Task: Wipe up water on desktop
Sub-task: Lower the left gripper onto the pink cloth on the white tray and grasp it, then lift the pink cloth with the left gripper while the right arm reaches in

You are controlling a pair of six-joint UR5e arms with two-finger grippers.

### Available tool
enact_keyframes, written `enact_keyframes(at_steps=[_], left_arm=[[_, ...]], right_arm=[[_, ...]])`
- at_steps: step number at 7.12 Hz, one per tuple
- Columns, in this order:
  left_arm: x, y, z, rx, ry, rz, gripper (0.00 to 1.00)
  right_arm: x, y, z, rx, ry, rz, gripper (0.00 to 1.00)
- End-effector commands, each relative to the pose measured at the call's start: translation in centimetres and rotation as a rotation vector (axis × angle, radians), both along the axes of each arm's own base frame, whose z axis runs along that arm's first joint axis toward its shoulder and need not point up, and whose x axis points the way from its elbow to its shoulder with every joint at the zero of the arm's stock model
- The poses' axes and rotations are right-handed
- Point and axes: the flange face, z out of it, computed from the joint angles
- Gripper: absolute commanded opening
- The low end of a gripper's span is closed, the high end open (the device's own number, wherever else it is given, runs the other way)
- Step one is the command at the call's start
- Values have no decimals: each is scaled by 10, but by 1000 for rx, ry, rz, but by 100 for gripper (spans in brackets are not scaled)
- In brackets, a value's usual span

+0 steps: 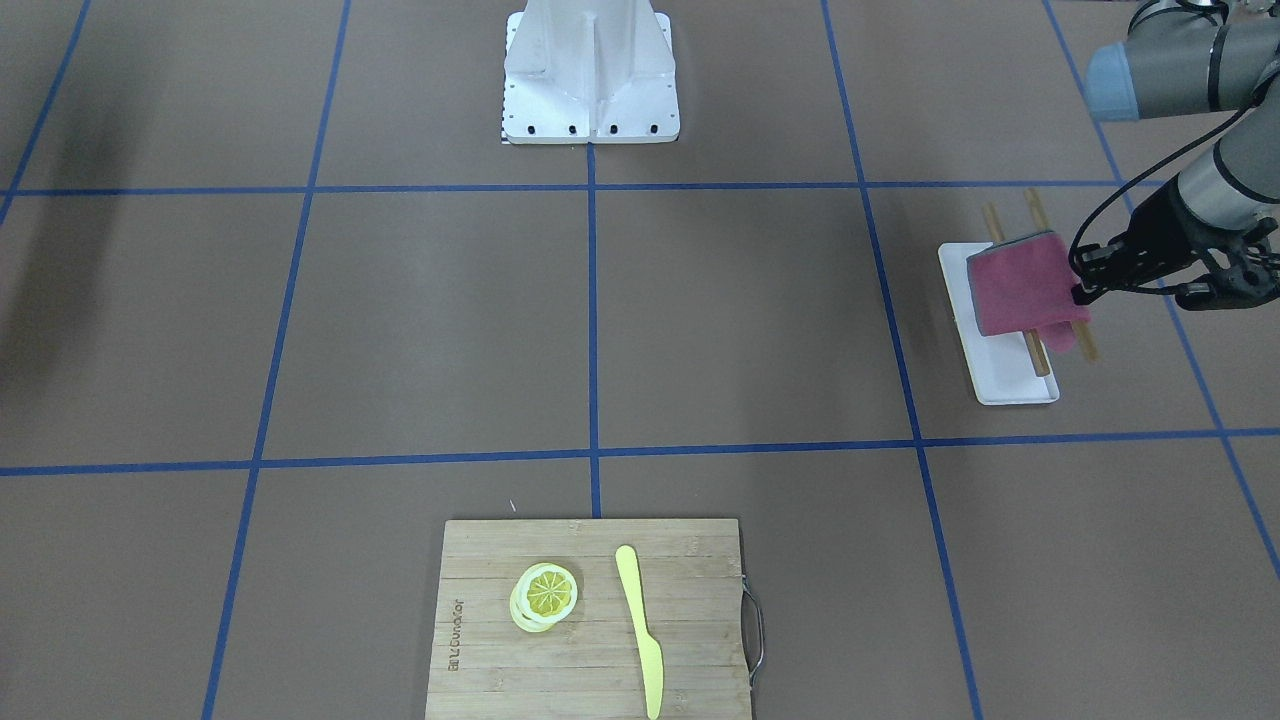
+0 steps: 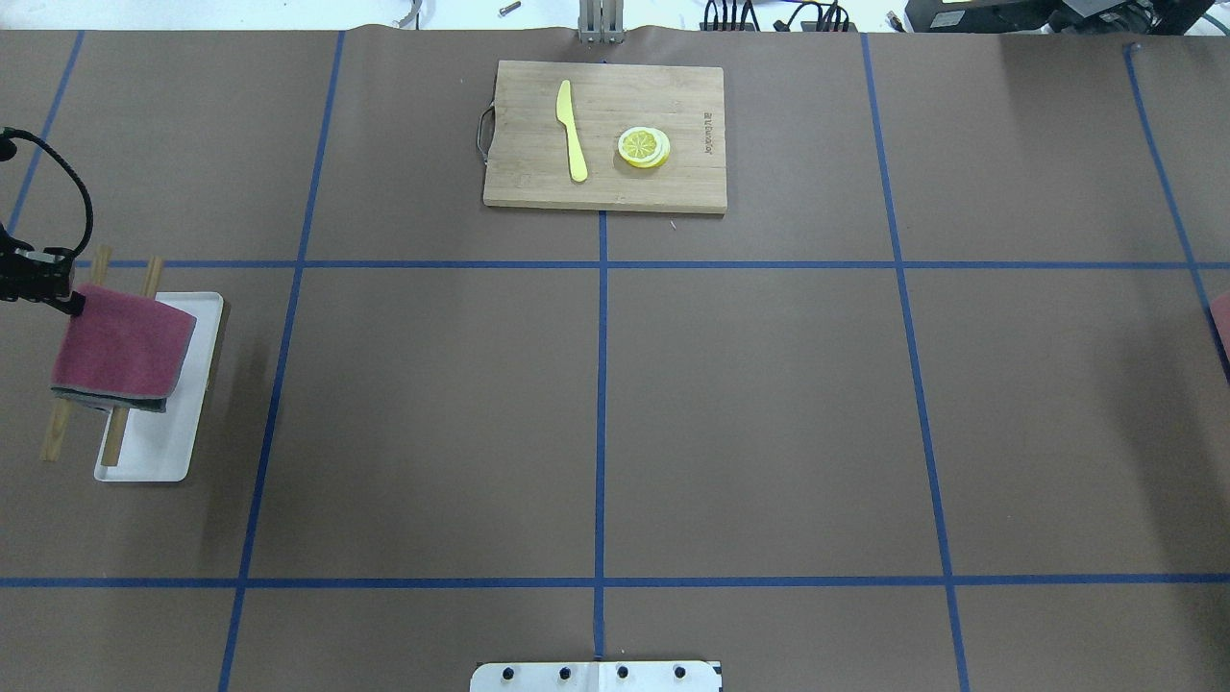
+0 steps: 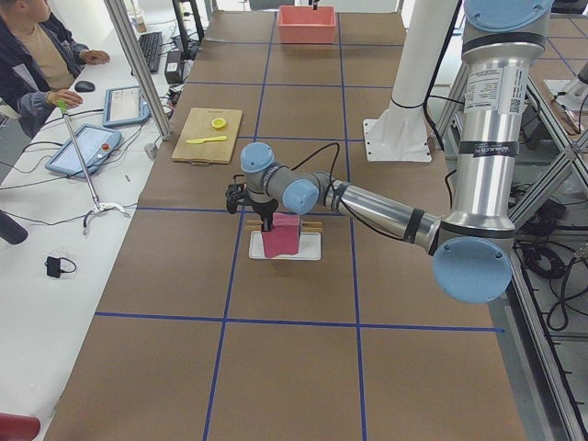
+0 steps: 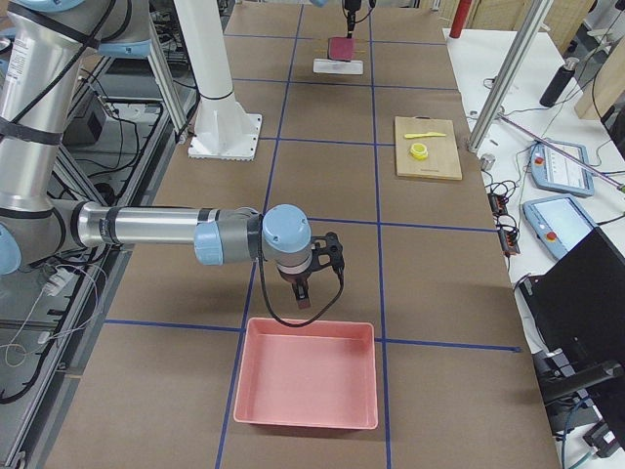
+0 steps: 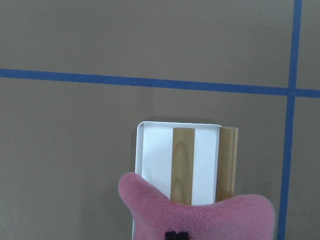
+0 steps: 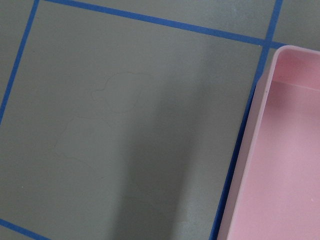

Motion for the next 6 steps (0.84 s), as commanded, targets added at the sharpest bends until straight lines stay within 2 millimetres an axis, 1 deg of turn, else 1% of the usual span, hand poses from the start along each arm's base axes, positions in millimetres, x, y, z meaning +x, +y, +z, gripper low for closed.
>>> enact_keyframes(at_steps=[1,2,3,4,5,6], left_arm=[[-4,2,-9,12,10,-4,0],[-6,5,-26,38,27,-3,0],[-7,11,-44,42,82,19,0],[-3,10,-65,21,139,20,0],[5,-6,-104,18,175,-22,0],[13,-21,-144,19,211,-60,0]], right_arm=[[0,1,0,0,0,0,100],[0,0,-1,1,-1,0,100],[0,0,-1,1,-1,0,100],[0,-1,-3,3,-3,2,100],[-3,-7,-9,13,-6,0,100],[-10,-20,-22,42,-20,-14,100]])
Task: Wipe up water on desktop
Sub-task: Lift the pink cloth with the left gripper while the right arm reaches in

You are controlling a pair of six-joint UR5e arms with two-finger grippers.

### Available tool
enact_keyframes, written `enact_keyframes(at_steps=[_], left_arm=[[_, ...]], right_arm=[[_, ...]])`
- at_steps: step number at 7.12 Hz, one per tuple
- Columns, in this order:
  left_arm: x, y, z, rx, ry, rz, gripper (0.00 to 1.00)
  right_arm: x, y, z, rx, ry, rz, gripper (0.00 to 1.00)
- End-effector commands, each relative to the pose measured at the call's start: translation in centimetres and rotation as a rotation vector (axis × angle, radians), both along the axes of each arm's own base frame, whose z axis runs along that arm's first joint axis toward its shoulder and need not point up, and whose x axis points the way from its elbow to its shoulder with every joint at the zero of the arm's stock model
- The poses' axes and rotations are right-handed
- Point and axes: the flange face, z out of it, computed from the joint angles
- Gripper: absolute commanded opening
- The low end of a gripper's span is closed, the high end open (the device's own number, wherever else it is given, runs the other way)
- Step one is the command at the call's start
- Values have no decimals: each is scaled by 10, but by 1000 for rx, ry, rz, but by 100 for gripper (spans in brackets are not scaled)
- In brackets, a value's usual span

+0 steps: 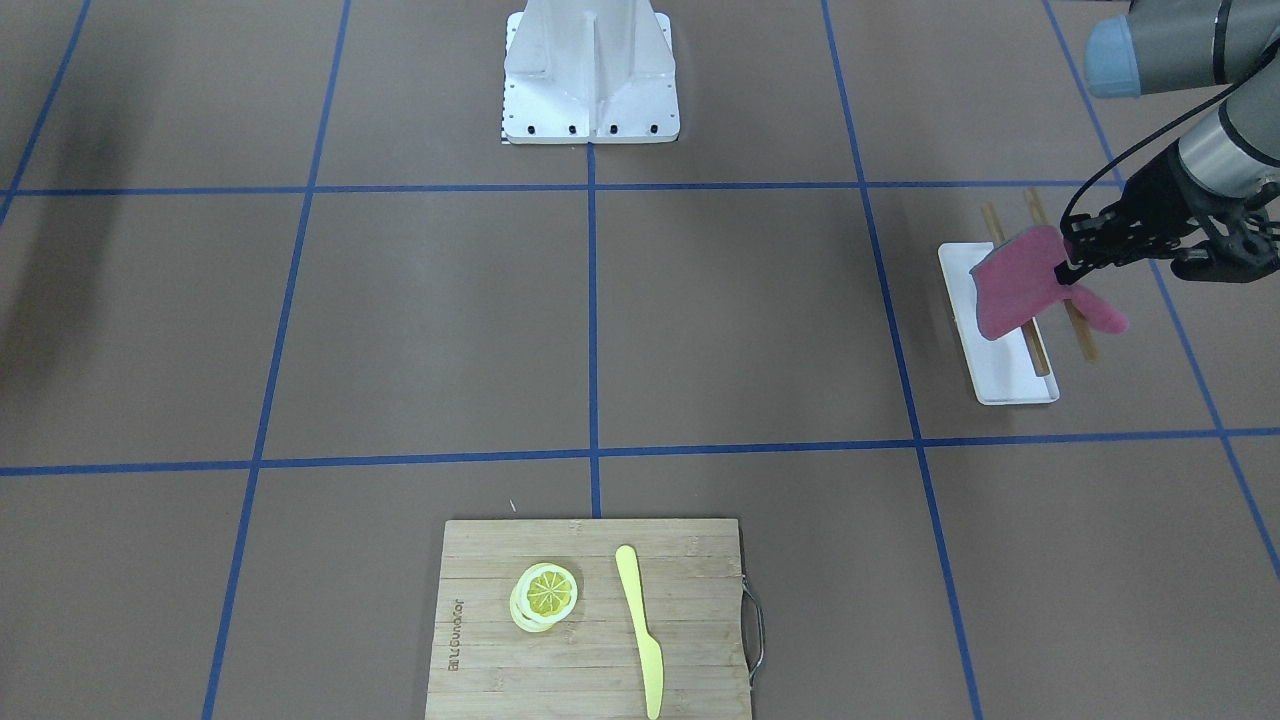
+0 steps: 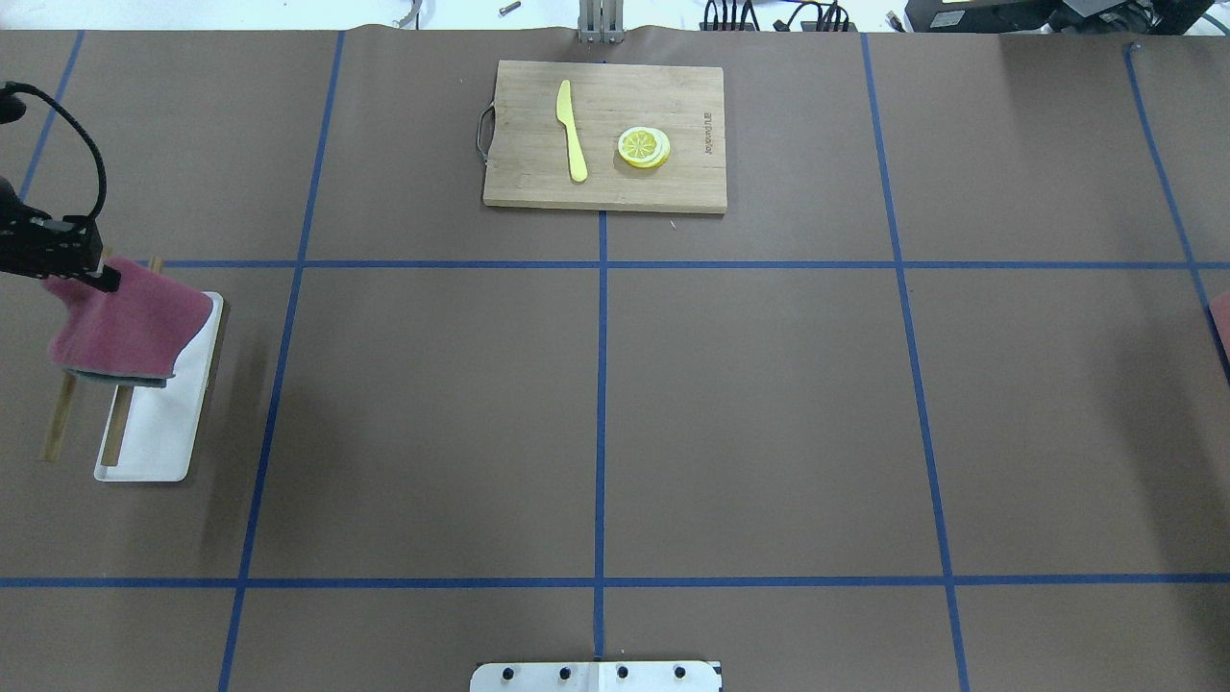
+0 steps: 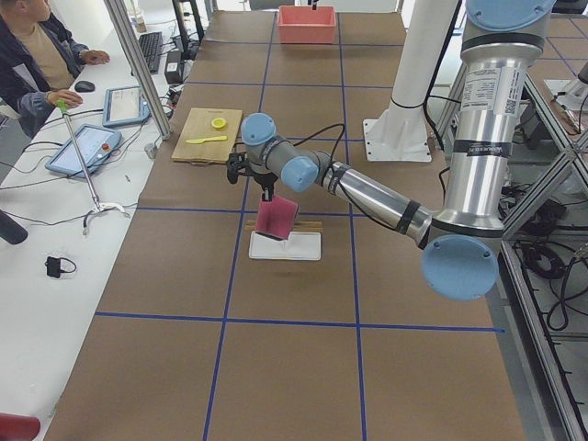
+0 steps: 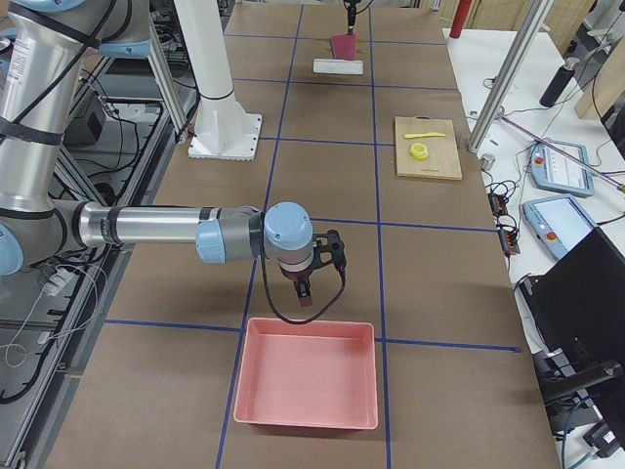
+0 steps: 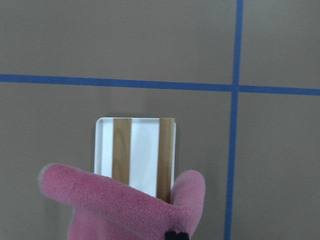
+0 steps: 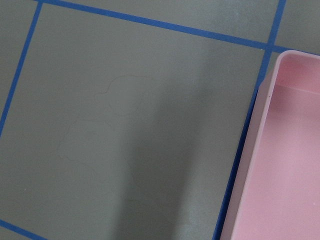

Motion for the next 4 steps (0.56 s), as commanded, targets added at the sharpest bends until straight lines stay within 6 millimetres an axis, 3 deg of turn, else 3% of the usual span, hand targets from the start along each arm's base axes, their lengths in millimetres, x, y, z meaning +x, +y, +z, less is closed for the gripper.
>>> enact_keyframes(at_steps=[1,2,4], left_arm=[[19,-26,-89,-26,90,-76,0],[23,-34,-121,-38,122,-104,0],[58,-36,-183,-84,182,-111,0]], right_arm=[[-12,-27,-27,59,-22,-22,100],[-26,-48,-47,96,-31,-47,100],[-89,-94,-108,57,-63,-48,100]])
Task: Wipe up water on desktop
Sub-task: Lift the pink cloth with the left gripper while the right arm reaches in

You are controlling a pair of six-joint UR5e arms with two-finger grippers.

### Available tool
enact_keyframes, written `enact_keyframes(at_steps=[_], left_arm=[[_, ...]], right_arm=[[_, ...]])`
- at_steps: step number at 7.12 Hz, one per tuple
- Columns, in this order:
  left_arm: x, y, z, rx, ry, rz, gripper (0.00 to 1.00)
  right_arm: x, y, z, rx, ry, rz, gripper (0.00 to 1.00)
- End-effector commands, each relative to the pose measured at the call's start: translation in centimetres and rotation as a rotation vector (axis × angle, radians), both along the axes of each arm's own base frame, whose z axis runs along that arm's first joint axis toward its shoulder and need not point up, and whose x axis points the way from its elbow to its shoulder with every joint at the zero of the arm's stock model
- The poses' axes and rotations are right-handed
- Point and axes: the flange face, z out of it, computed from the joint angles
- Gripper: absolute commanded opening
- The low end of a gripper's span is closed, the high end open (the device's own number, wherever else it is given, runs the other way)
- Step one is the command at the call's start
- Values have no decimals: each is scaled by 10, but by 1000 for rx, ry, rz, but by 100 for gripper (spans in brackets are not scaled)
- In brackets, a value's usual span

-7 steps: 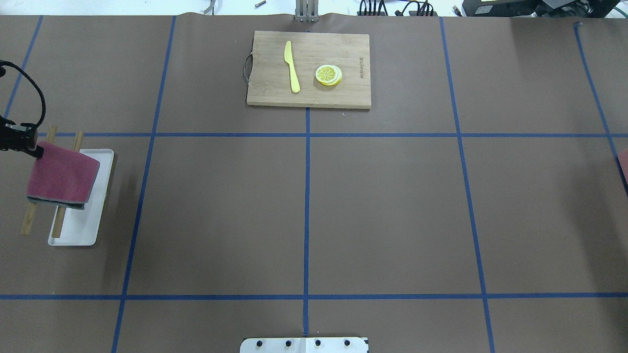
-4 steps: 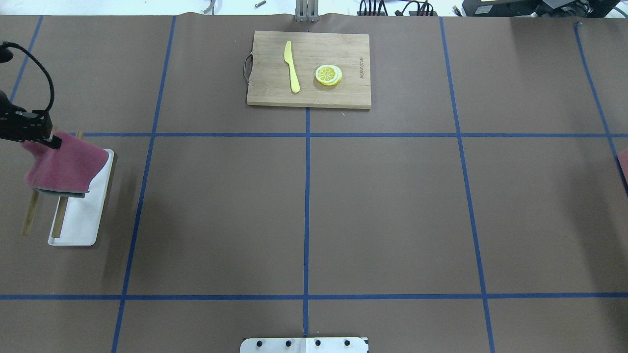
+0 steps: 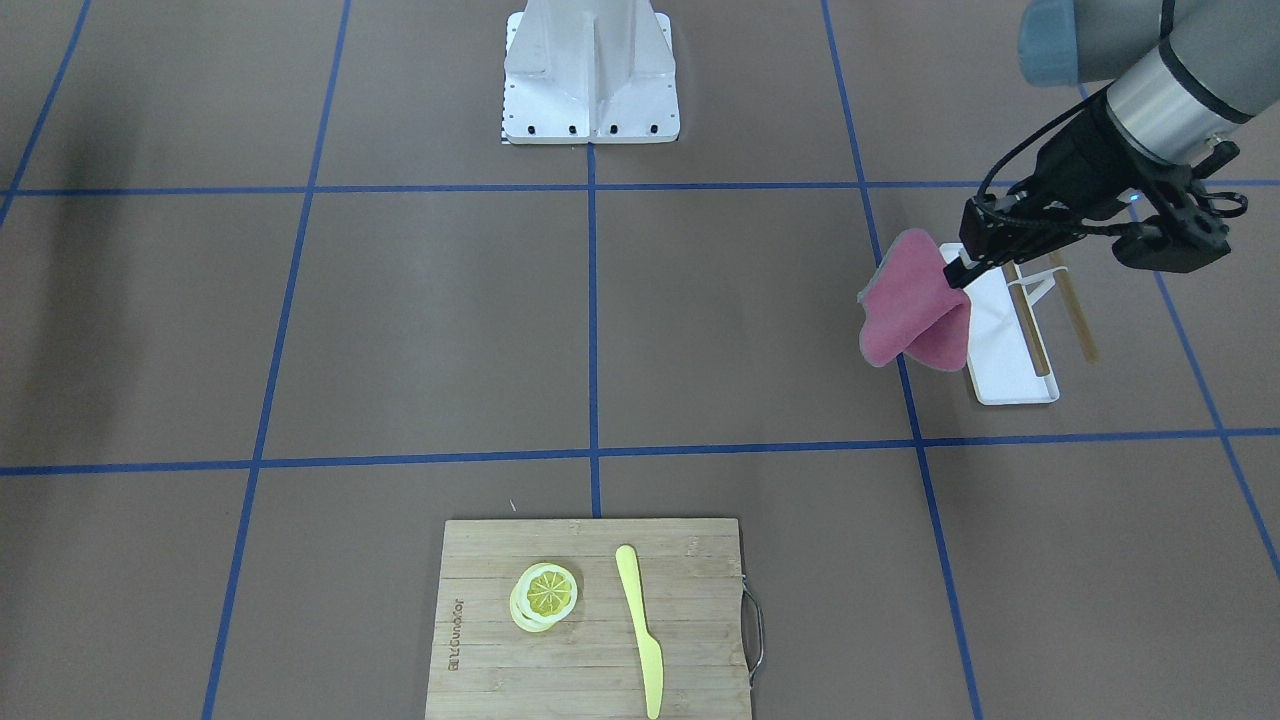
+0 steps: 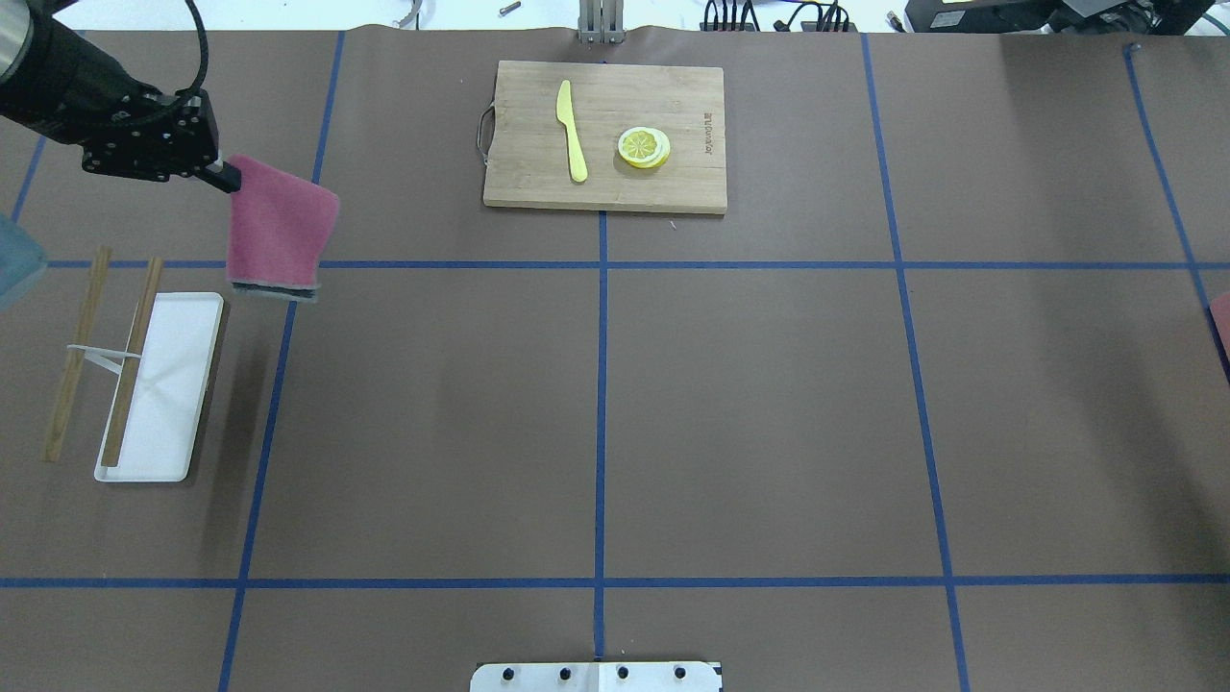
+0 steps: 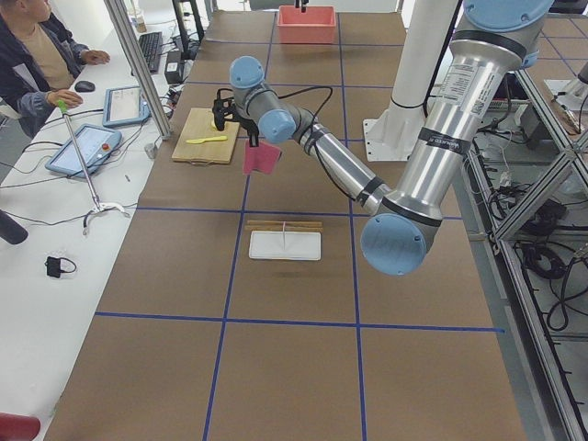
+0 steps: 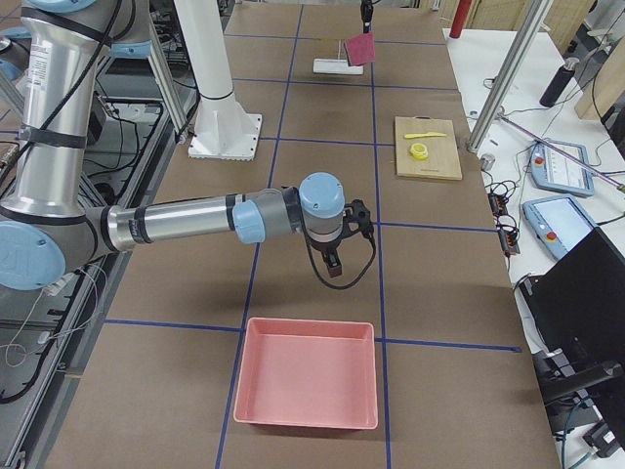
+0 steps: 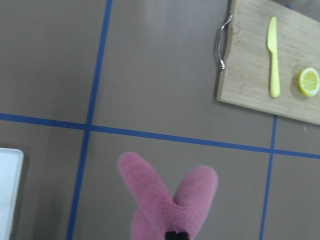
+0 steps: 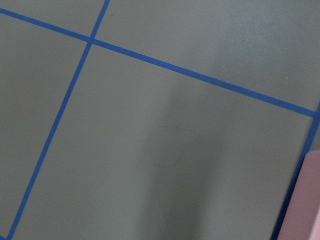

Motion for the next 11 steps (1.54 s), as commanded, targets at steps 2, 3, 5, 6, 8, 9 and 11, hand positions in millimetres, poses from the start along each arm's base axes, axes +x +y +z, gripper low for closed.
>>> enact_keyframes(at_steps=[2,3,5,6,8,9,11], left_arm=[[67,11,-101,-94,98,3,0],[84,18,-126,-109,117,-5,0],[118,21,-162,-153,135,-37,0],[129,27,-175,-177,147,-50,0],[135,32,-178,-204,155,-48,0],[142,30,-190,-227,165,-53,0],[163,29,-207,-300,175,-130,0]], right_arm=[[-99,-57,-104,-34,-50,-6,100],[-135,-67,-141,-28,-65,-16,100],[-195,-60,-200,-35,-89,-12,100],[-215,-48,-218,39,-126,-4,100],[-265,-16,-243,105,-240,27,100],[-292,-5,-270,132,-284,50,100],[-336,20,-310,203,-317,96,100]])
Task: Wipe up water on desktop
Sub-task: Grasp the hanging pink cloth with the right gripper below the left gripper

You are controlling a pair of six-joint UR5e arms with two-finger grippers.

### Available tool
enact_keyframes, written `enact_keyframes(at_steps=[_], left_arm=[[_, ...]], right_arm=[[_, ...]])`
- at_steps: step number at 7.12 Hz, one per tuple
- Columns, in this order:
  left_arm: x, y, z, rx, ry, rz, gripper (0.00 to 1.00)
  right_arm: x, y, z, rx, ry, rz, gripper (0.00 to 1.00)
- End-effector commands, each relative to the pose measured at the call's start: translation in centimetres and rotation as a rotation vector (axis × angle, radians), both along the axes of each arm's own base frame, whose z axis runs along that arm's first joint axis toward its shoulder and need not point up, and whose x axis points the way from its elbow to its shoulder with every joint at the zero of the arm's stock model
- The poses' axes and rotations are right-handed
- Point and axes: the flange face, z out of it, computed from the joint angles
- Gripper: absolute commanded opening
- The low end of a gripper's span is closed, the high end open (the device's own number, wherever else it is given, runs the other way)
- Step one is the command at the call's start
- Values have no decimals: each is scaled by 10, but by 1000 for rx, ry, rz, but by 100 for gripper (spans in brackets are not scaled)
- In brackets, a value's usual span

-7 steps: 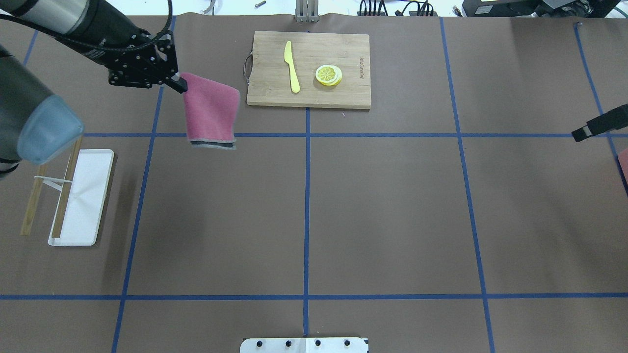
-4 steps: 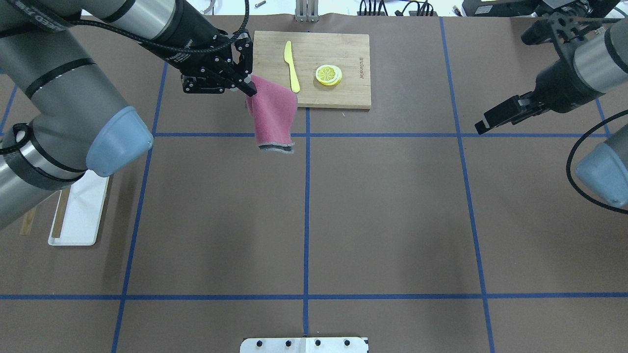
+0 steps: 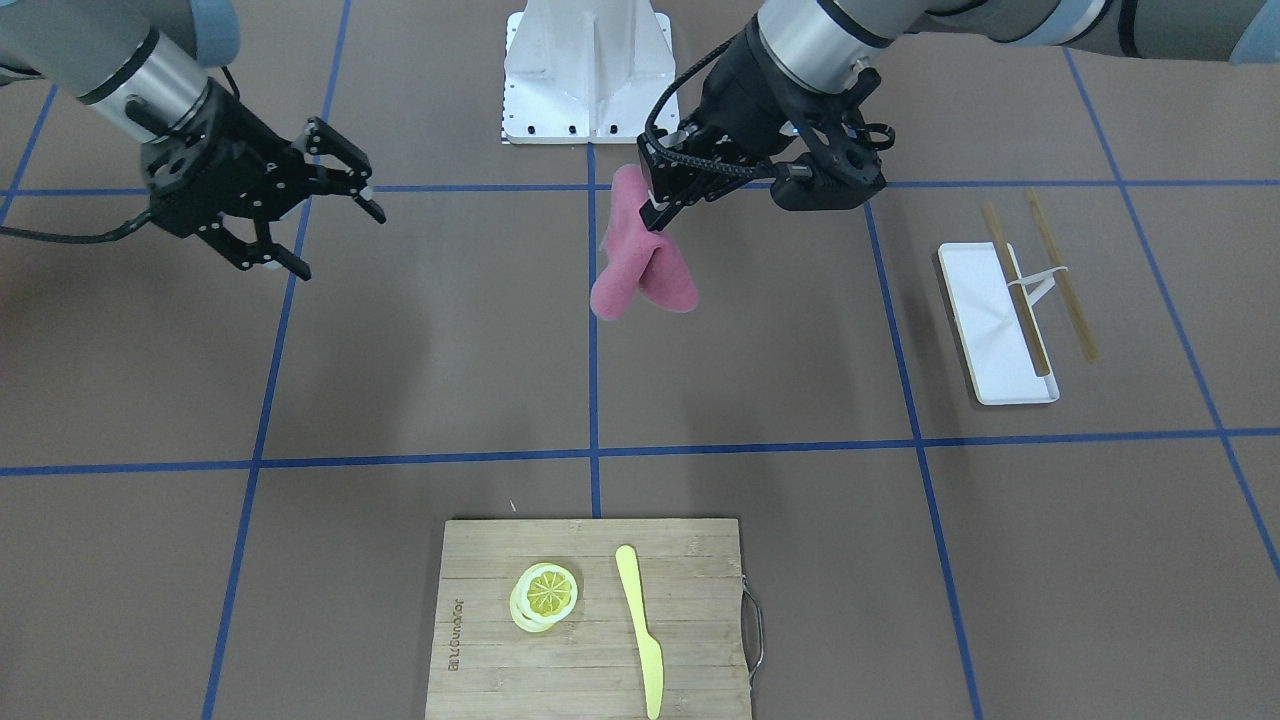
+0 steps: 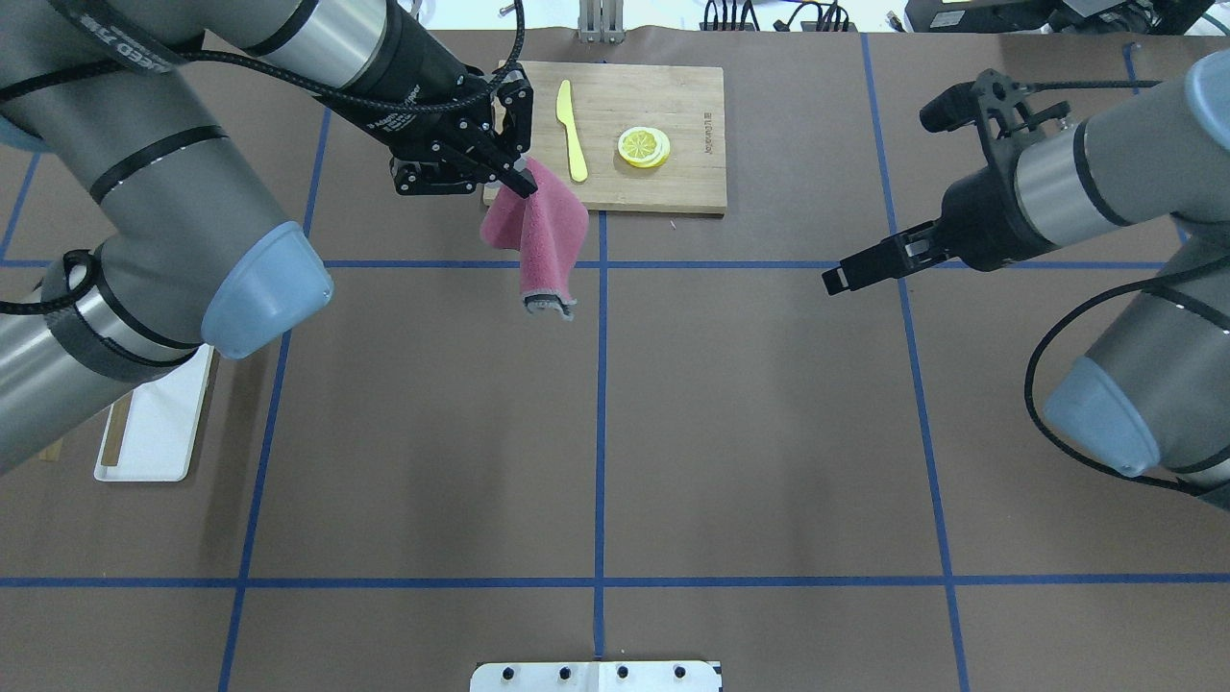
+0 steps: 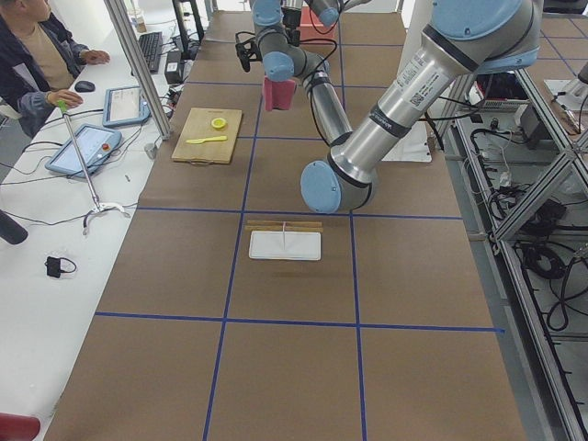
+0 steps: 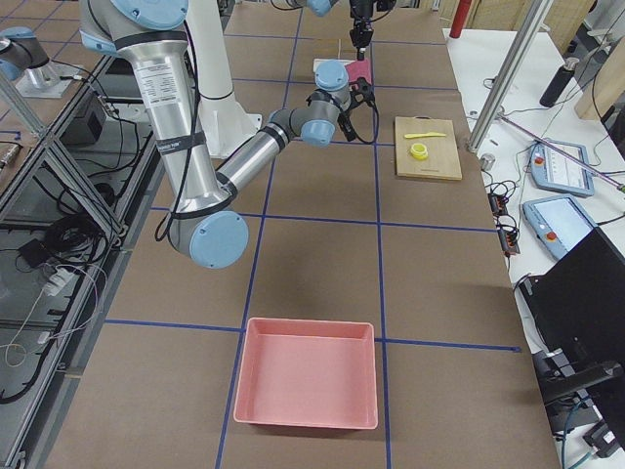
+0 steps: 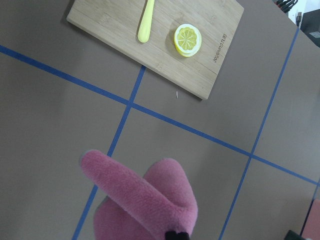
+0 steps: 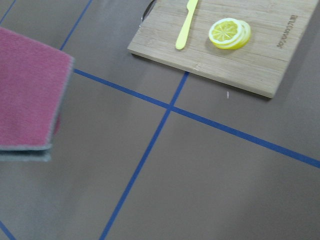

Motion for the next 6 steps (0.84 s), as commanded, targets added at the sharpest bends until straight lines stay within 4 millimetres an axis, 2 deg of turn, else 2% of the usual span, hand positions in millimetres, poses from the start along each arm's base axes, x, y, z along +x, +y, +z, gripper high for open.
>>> enact_keyframes(at_steps=[1,3,4,6], left_arm=[[22,0,-11,-62,8,-48,0],[37,-8,-4,-91,30,-64,0],[39,-6,-4,-92,32,-60,0],[40,-3,-8,-111,41,-63,0]], right_arm=[[-39,37,-39,83,-45,71,100],[-72,68,-70,165,-74,171,100],[-82,81,-78,193,-80,218,100],[-95,94,-84,208,-84,248,100]])
